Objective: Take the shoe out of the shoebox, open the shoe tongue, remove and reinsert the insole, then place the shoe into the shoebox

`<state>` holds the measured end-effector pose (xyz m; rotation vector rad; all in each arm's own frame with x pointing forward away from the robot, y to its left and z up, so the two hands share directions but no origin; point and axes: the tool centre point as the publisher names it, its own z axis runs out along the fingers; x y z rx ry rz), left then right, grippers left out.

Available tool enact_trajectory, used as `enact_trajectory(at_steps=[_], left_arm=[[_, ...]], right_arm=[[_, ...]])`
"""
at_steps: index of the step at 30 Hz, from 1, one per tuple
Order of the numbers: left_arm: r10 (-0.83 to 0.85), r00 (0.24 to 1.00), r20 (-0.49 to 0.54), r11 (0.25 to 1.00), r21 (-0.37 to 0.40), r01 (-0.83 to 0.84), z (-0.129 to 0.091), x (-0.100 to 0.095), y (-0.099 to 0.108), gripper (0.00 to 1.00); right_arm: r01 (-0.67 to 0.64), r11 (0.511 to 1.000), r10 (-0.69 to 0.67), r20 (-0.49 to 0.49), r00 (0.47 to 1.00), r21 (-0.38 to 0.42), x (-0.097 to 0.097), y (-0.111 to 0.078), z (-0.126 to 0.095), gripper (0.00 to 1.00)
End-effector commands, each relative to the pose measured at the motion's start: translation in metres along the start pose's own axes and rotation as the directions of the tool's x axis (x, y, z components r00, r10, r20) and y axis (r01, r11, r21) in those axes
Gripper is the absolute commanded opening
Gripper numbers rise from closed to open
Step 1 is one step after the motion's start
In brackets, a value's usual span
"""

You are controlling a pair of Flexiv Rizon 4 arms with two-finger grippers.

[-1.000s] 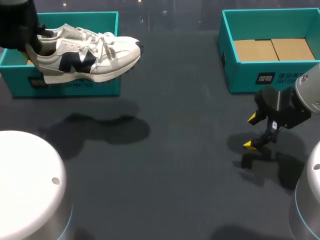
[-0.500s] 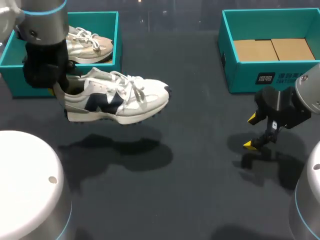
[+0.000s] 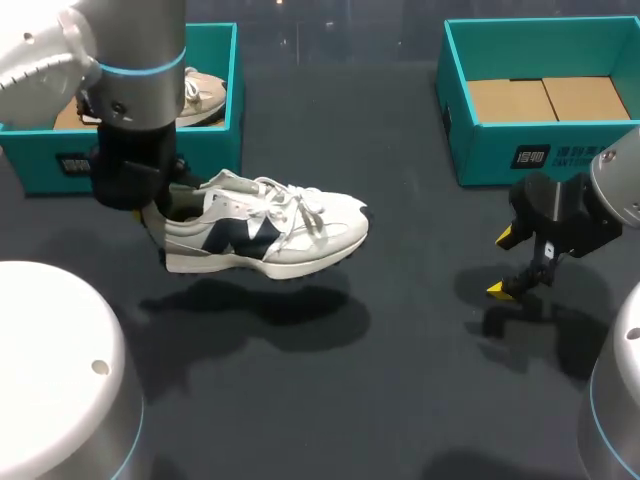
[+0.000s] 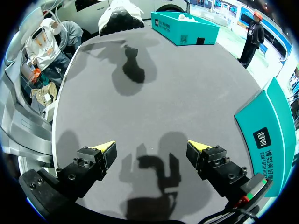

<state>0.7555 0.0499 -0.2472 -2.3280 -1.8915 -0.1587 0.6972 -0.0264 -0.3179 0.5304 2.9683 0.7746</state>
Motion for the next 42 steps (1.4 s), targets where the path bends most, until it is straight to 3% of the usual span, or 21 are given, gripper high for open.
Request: enact_trajectory(at_steps=[1,10,19,23,29,42], left_arm=[[0.000,1.000,0.001,1.000,0.000,0.000,-0.002,0.001,0.000,0.00],[-0.003,0.997,-0.081,0.997,-0.075,-0.003,0.034,-0.056,0.013,0.00],[0.030,0.995,-0.097,0.999,-0.011,-0.031,0.058,-0.092,0.028,0.00],[0.045,0.994,-0.099,0.999,0.031,-0.042,0.065,-0.104,0.031,0.00],[0.040,0.991,-0.130,0.999,0.027,-0.036,0.074,-0.116,0.026,0.00],[0.008,0.987,-0.162,1.000,0.027,-0.004,0.090,-0.122,0.022,0.00]], right_arm=[[-0.001,1.000,0.001,0.003,1.000,0.001,0.002,0.000,0.000,1.00],[-0.001,1.000,0.001,0.003,1.000,0.001,0.002,0.000,0.000,1.00],[-0.001,1.000,0.001,0.003,1.000,0.001,0.002,0.000,0.000,1.00],[-0.001,1.000,0.001,0.003,1.000,0.001,0.002,0.000,0.000,1.00],[-0.001,1.000,0.001,0.003,1.000,0.001,0.002,0.000,0.000,1.00],[-0.001,1.000,0.001,0.003,1.000,0.001,0.002,0.000,0.000,1.00]])
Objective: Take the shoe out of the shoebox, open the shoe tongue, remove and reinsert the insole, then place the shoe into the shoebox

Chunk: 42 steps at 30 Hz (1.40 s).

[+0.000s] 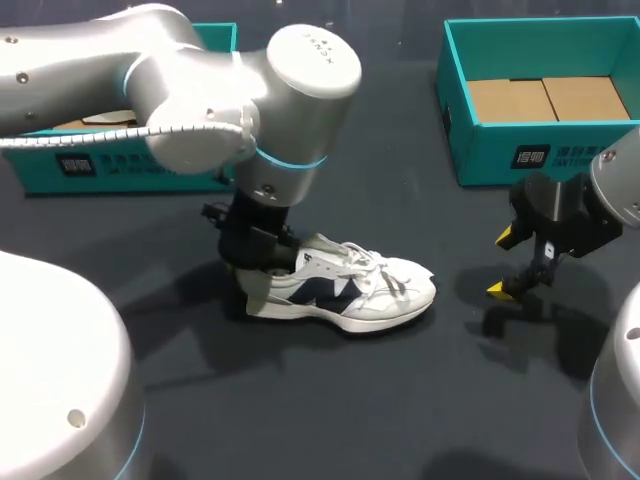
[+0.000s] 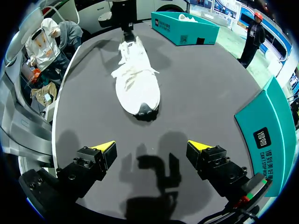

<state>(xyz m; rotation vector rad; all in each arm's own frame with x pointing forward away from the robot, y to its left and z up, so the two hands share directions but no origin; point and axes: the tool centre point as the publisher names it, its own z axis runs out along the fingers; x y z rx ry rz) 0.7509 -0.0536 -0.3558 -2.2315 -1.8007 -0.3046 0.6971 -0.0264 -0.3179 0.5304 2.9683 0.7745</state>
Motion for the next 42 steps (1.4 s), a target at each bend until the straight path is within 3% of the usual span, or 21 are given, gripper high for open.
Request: enact_trajectory(at_steps=[1,22,23,24,27,28,32,37,42], left_arm=[[0.003,1.000,-0.008,1.000,-0.003,-0.003,0.000,-0.003,0.001,0.00],[0.034,0.997,-0.075,0.998,-0.047,-0.038,0.007,-0.014,-0.003,0.00],[0.032,0.997,-0.074,0.998,-0.047,-0.036,0.007,-0.013,-0.003,0.08],[0.029,0.997,-0.071,0.999,-0.044,-0.032,0.007,-0.012,-0.004,0.26],[0.018,0.998,-0.057,0.999,-0.036,-0.021,0.006,-0.009,-0.005,0.51],[0.015,0.999,-0.051,0.999,-0.035,-0.017,0.005,-0.008,-0.005,0.72],[-0.007,1.000,-0.017,0.999,-0.041,0.007,-0.002,0.000,-0.009,0.98],[-0.052,0.995,0.086,0.997,-0.060,0.058,-0.030,0.018,-0.016,1.00],[-0.171,0.939,0.299,0.985,0.047,0.164,-0.062,0.041,-0.034,1.00]], right_arm=[[-0.001,1.000,0.001,0.003,1.000,0.001,0.002,0.000,0.000,1.00],[-0.001,1.000,0.001,0.003,1.000,0.001,0.002,0.000,0.000,1.00],[-0.001,1.000,0.001,0.003,1.000,0.001,0.002,0.000,0.000,1.00],[-0.001,1.000,0.001,0.003,1.000,0.001,0.002,0.000,0.000,1.00],[-0.001,1.000,0.001,0.003,1.000,0.001,0.002,0.000,0.000,1.00],[-0.001,1.000,0.001,0.003,1.000,0.001,0.002,0.000,0.000,1.00],[-0.001,1.000,0.001,0.003,1.000,0.001,0.002,0.000,0.000,1.00],[-0.001,1.000,0.001,0.003,1.000,0.001,0.002,0.000,0.000,1.00],[-0.001,1.000,0.001,0.003,1.000,0.001,0.002,0.000,0.000,1.00]])
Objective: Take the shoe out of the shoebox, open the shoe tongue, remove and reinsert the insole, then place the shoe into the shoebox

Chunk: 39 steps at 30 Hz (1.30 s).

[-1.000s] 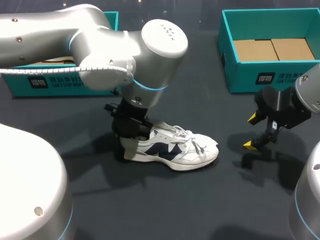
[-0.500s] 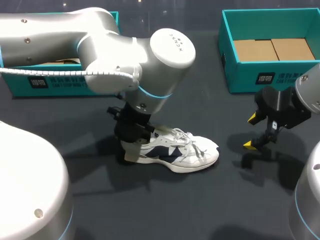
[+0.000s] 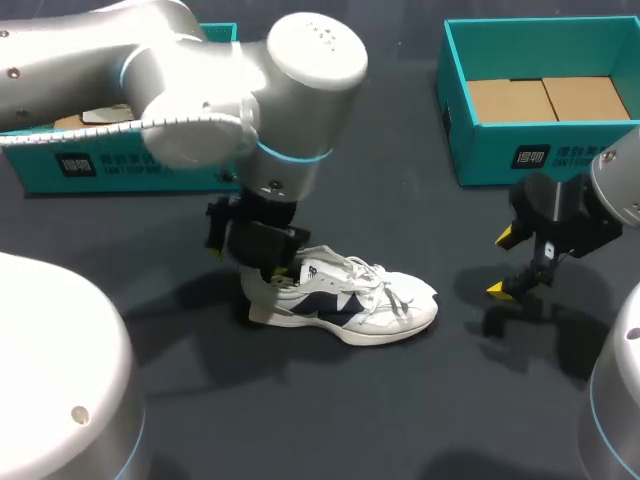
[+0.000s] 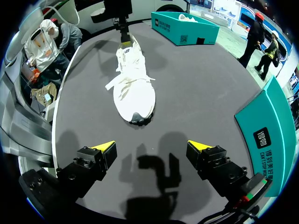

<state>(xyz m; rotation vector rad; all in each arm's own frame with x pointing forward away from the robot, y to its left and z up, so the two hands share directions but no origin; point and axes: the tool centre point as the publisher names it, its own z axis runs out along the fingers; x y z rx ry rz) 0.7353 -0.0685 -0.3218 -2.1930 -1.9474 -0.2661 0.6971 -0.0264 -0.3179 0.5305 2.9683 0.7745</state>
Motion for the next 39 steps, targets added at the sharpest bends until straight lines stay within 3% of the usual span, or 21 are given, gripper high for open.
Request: enact_trajectory(at_steps=[1,4,19,24,28,39], left_arm=[[-0.144,0.951,0.275,0.988,0.090,0.123,-0.032,0.051,-0.019,1.00],[-0.318,0.894,0.316,0.941,0.223,0.255,-0.037,0.061,-0.030,1.00],[-0.340,0.890,0.305,0.934,0.215,0.284,-0.039,0.065,-0.035,1.00],[-0.527,0.790,0.313,0.826,0.408,0.389,-0.035,0.070,-0.033,1.00],[-0.669,0.686,0.285,0.689,0.582,0.431,-0.034,0.079,-0.026,1.00],[-0.692,0.663,0.285,0.672,0.591,0.447,-0.033,0.083,-0.023,1.00]], right_arm=[[-0.001,1.000,0.001,0.003,1.000,0.001,0.002,0.000,0.000,1.00],[-0.001,1.000,0.001,0.003,1.000,0.001,0.002,0.000,0.000,1.00],[-0.001,1.000,0.001,0.003,1.000,0.001,0.002,0.000,0.000,1.00],[-0.001,1.000,0.001,0.003,1.000,0.001,0.002,0.000,0.000,1.00],[-0.001,1.000,0.001,0.003,1.000,0.001,0.002,0.000,0.000,1.00],[-0.001,1.000,0.001,0.003,1.000,0.001,0.002,0.000,0.000,1.00]])
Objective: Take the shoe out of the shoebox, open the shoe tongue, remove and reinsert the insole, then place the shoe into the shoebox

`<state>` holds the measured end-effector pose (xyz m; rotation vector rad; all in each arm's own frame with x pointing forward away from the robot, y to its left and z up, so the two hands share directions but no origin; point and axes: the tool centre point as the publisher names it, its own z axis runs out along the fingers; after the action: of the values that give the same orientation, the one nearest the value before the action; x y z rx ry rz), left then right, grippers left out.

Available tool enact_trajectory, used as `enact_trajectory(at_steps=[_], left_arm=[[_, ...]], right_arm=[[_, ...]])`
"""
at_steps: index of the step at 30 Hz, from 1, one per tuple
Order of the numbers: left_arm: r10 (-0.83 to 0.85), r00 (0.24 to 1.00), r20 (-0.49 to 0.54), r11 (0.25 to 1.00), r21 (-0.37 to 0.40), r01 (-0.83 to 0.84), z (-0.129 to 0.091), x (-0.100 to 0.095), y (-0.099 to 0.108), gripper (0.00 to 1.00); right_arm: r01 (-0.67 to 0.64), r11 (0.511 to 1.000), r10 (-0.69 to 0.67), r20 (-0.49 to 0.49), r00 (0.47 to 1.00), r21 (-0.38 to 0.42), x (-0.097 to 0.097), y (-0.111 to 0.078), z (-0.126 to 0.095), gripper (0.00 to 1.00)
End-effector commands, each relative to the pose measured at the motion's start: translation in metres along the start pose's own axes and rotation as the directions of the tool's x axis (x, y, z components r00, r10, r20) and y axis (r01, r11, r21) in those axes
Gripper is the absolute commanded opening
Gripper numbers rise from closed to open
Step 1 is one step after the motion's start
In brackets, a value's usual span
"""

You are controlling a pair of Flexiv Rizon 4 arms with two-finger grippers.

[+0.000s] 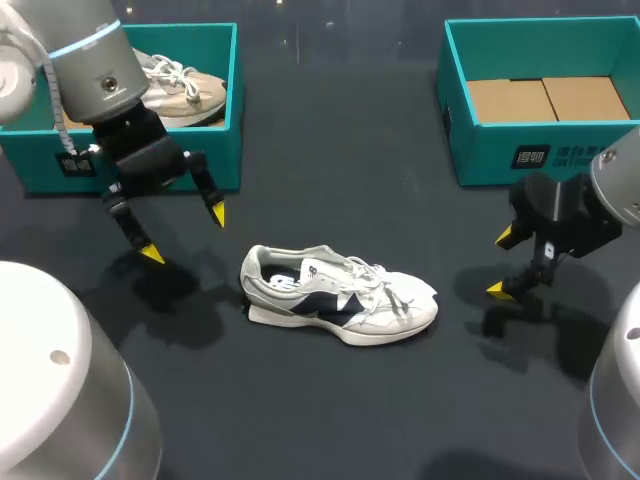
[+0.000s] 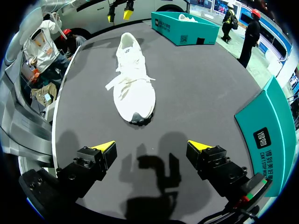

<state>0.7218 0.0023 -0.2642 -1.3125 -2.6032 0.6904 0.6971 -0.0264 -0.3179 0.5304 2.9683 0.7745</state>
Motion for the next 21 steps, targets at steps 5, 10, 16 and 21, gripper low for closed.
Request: enact_trajectory(at_steps=[5,10,16,21], left_arm=[[-0.160,0.983,0.092,0.983,0.111,0.149,0.023,0.013,0.017,1.00],[-0.236,0.959,0.159,0.957,0.209,0.201,0.038,0.030,0.023,1.00],[-0.273,0.944,0.185,0.933,0.290,0.213,0.042,0.043,0.025,1.00],[-0.273,0.944,0.185,0.933,0.290,0.213,0.042,0.043,0.025,1.00]], right_arm=[[-0.001,1.000,0.001,0.003,1.000,0.001,0.002,0.000,0.000,1.00],[-0.001,1.000,0.001,0.003,1.000,0.001,0.002,0.000,0.000,1.00],[-0.001,1.000,0.001,0.003,1.000,0.001,0.002,0.000,0.000,1.00],[-0.001,1.000,0.001,0.003,1.000,0.001,0.002,0.000,0.000,1.00]])
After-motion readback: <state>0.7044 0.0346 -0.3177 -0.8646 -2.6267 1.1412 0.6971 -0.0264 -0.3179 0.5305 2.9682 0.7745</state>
